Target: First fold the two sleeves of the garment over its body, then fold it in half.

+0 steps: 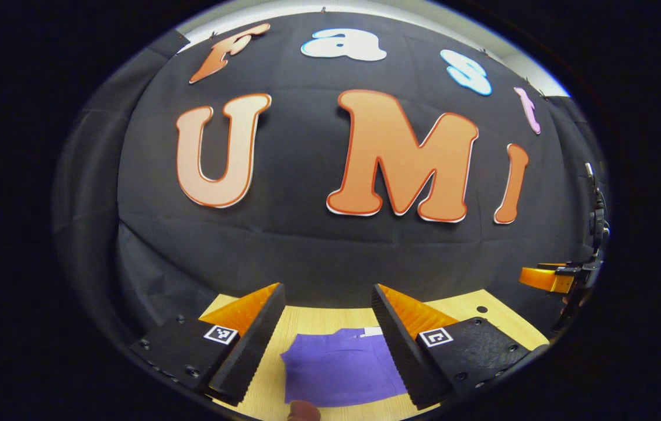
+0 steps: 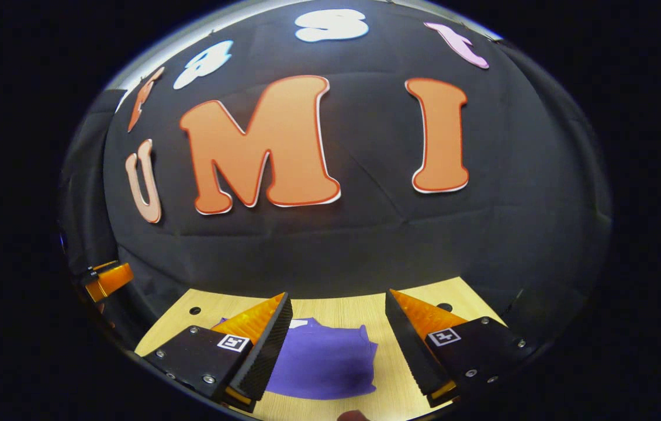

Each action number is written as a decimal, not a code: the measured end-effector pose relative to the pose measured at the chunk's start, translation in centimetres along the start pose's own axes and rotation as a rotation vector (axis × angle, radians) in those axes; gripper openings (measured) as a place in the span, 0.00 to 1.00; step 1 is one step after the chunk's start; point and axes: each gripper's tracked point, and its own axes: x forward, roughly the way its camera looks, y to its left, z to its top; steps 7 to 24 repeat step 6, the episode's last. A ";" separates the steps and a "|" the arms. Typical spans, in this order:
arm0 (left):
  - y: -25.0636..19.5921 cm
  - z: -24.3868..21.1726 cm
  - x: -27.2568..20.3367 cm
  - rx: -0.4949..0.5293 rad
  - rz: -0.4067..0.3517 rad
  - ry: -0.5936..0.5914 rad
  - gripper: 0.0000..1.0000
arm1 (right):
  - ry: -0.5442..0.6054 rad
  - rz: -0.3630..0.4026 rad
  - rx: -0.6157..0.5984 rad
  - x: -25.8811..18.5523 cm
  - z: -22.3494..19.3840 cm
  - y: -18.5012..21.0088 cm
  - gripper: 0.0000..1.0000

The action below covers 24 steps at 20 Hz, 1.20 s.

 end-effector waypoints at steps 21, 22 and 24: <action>-1.9 1.6 -5.6 0.020 -0.043 -0.183 0.97 | -0.069 0.038 -0.051 -3.8 -0.2 3.8 1.00; -1.9 1.6 -5.6 0.020 -0.043 -0.183 0.97 | -0.069 0.038 -0.051 -3.8 -0.2 3.8 1.00; -1.9 1.6 -5.6 0.020 -0.043 -0.183 0.97 | -0.069 0.038 -0.051 -3.8 -0.2 3.8 1.00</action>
